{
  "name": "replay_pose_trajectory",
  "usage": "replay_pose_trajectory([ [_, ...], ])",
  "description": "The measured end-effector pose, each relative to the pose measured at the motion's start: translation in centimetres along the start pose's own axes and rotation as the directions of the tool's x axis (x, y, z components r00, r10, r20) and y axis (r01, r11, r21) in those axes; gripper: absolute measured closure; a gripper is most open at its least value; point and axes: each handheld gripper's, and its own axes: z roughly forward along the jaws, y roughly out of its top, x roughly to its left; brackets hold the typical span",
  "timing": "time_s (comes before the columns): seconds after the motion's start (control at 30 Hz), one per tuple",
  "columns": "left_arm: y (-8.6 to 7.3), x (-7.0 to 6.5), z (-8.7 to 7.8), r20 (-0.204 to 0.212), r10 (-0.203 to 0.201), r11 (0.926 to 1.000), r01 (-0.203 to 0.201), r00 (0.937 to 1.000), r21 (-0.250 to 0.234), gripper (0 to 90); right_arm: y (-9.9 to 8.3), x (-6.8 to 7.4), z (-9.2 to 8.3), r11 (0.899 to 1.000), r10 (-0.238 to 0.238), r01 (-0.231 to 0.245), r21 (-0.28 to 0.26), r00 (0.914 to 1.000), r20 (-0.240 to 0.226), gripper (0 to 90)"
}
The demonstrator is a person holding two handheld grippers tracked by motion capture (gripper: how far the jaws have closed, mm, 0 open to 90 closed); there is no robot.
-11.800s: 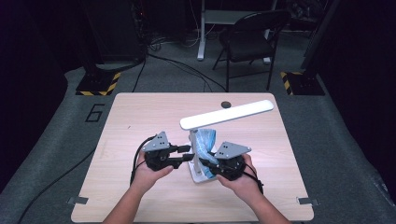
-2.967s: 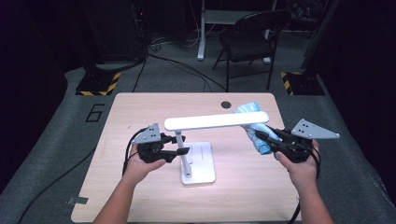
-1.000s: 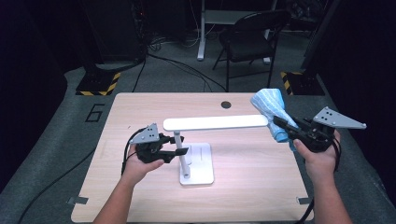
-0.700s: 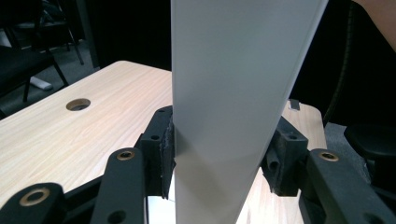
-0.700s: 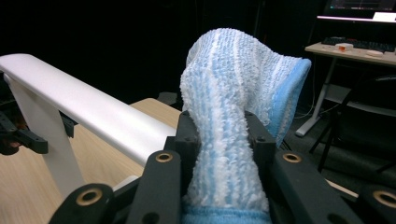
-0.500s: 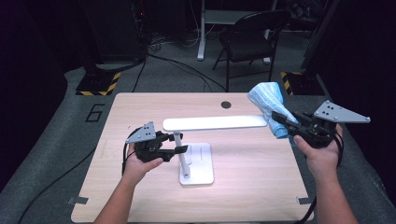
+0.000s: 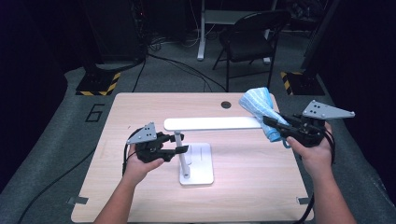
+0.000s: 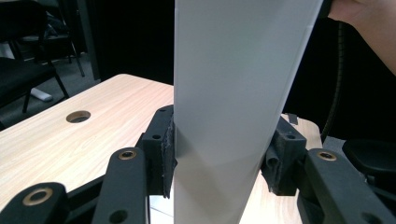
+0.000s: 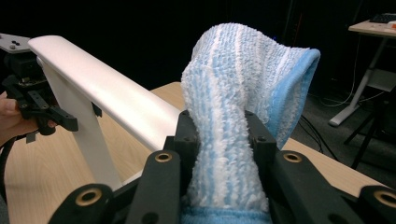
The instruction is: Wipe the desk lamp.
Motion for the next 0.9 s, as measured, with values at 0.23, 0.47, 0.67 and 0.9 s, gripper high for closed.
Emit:
replay_pose_trajectory([
  [0.23,-0.1,0.0,0.1,0.002,-0.006,1.0000,0.006,1.0000,-0.006,52.2,0.1,0.4,0.4,1.000,-0.013,0.013,0.013,0.9999,0.003,71.7],
  [0.47,0.0,0.0,0.2,0.005,-0.005,1.0000,0.005,1.0000,-0.005,52.2,0.4,1.0,0.9,0.999,-0.035,0.035,0.023,0.9994,0.001,71.7],
  [0.67,-0.1,0.0,0.2,0.004,-0.003,1.0000,0.003,1.0000,-0.007,52.2,1.0,1.9,1.7,0.998,-0.055,0.056,0.028,0.9979,-0.033,71.5],
  [0.9,-0.2,0.1,-0.1,0.013,-0.002,1.0000,0.002,0.9999,-0.005,51.9,2.0,3.5,3.4,0.996,-0.078,0.080,0.024,0.9931,-0.088,71.5],
])
